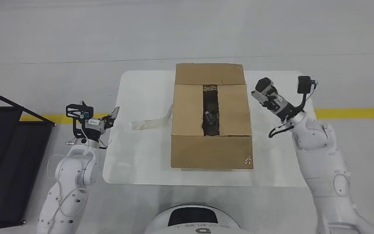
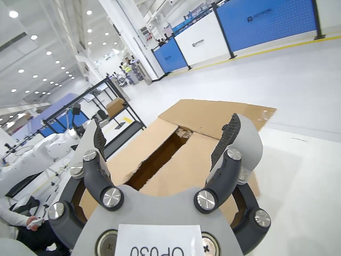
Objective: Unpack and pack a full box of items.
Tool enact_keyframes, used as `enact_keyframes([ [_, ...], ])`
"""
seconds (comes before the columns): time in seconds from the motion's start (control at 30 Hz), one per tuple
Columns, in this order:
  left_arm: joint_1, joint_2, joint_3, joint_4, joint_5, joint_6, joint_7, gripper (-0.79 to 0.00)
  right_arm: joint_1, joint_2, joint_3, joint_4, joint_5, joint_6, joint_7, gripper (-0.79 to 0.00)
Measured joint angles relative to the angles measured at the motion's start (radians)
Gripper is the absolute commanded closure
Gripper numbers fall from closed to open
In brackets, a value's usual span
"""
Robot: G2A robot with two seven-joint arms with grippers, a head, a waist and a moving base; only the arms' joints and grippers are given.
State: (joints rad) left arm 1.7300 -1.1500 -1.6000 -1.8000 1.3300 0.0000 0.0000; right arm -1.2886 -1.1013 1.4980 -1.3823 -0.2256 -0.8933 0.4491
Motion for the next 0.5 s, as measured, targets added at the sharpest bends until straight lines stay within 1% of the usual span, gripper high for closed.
enact_keyframes([
  [0.13,0.0,0.0,0.0,0.0,0.0,0.0,0.0,-0.785,0.104,-0.011,-0.151,0.067,0.212,0.063,0.203,-0.785],
  [0.17,0.0,0.0,0.0,0.0,0.0,0.0,0.0,-0.785,0.14,-0.017,-0.196,0.1,0.267,0.099,0.259,-0.785],
  [0.27,0.0,0.0,0.0,0.0,0.0,0.0,0.0,-0.785,0.223,-0.036,-0.298,0.182,0.336,0.208,0.357,-0.785],
  [0.37,0.0,0.0,0.0,0.0,0.0,0.0,0.0,-0.785,0.279,-0.054,-0.371,0.25,0.389,0.26,0.412,-0.785],
  [0.5,0.0,0.0,0.0,0.0,0.0,0.0,0.0,-0.785,0.329,-0.072,-0.437,0.327,0.382,0.31,0.44,-0.785],
])
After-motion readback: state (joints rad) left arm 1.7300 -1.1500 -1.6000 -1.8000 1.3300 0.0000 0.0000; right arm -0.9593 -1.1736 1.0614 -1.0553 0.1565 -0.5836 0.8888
